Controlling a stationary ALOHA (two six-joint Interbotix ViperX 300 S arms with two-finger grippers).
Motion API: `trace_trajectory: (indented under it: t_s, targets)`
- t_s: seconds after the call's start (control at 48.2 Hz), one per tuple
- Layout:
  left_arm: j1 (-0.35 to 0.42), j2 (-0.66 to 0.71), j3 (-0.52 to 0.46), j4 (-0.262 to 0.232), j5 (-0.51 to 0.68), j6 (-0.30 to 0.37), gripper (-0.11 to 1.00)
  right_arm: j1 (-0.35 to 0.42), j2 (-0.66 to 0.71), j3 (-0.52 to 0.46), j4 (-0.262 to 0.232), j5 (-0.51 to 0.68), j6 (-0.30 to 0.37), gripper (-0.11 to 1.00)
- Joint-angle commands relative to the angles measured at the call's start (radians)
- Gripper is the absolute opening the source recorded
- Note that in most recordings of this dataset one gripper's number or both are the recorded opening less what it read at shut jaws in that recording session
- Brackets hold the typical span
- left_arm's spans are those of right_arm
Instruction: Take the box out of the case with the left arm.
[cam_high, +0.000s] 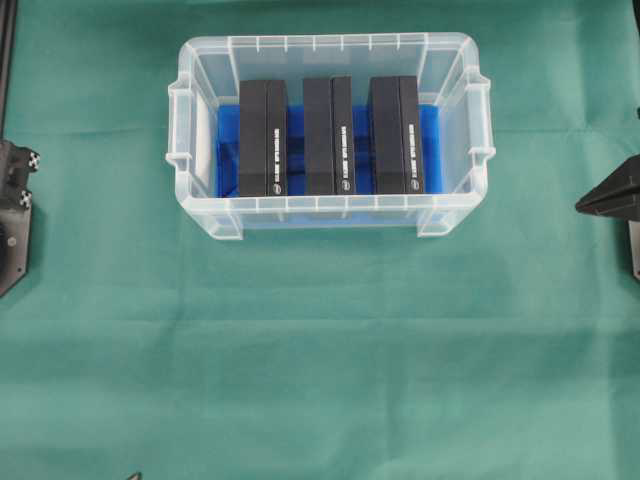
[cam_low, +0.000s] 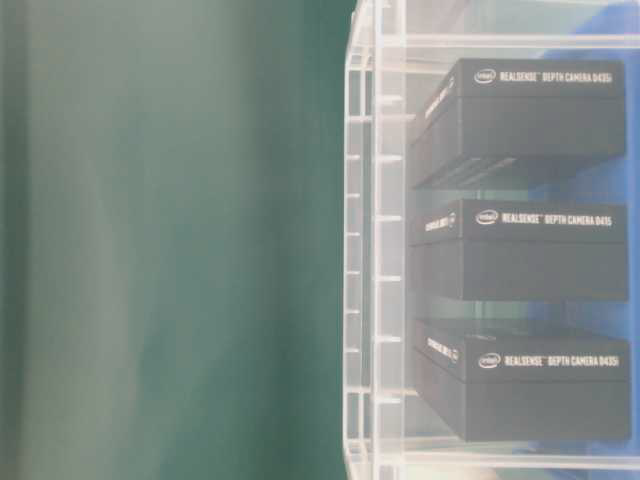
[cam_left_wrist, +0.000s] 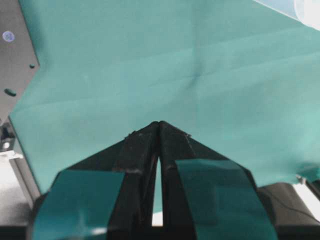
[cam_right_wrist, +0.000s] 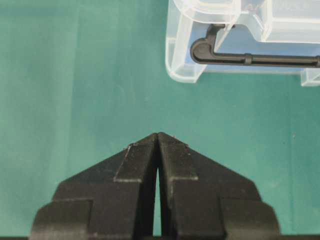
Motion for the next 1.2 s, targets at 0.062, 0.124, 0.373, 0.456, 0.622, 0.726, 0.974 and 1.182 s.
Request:
trace_trajectory:
  t_s: [0.062,0.124,0.373,0.456,0.622,0.726,0.974,1.182]
  targets:
    - [0.006,0.014,-0.028,0.002,0.002,0.003,0.01,0.000,0.011,-0.028,-0.002,0.000,0.003,0.02]
    - [0.017,0.020,-0.029,-0.002,0.002,0.003,0.01,0.000,0.011,-0.028,-0.002,0.008,0.003,0.02]
    - [0.141,0.020,-0.031,-0.005,0.031,0.080,0.01,0.000,0.018,-0.029,-0.002,0.048,0.003,0.02]
    - [0.202,0.017,-0.031,-0.011,0.057,0.146,0.01,0.000,0.018,-0.029,-0.002,0.055,0.003,0.02]
    - [0.344,0.018,-0.032,-0.014,0.077,0.261,0.01,0.000,0.018,-0.029,-0.012,0.061,0.003,0.02]
    - [0.414,0.028,-0.035,-0.018,0.077,0.325,0.01,0.000,0.018,-0.029,-0.015,0.066,0.003,0.02]
    - [0.525,0.075,-0.058,-0.031,0.078,0.503,0.01,-0.002,0.018,-0.029,-0.020,0.071,0.003,0.02]
    - [0.545,0.127,-0.080,-0.031,0.098,0.555,0.01,-0.002,0.018,-0.032,-0.020,0.071,0.003,0.02]
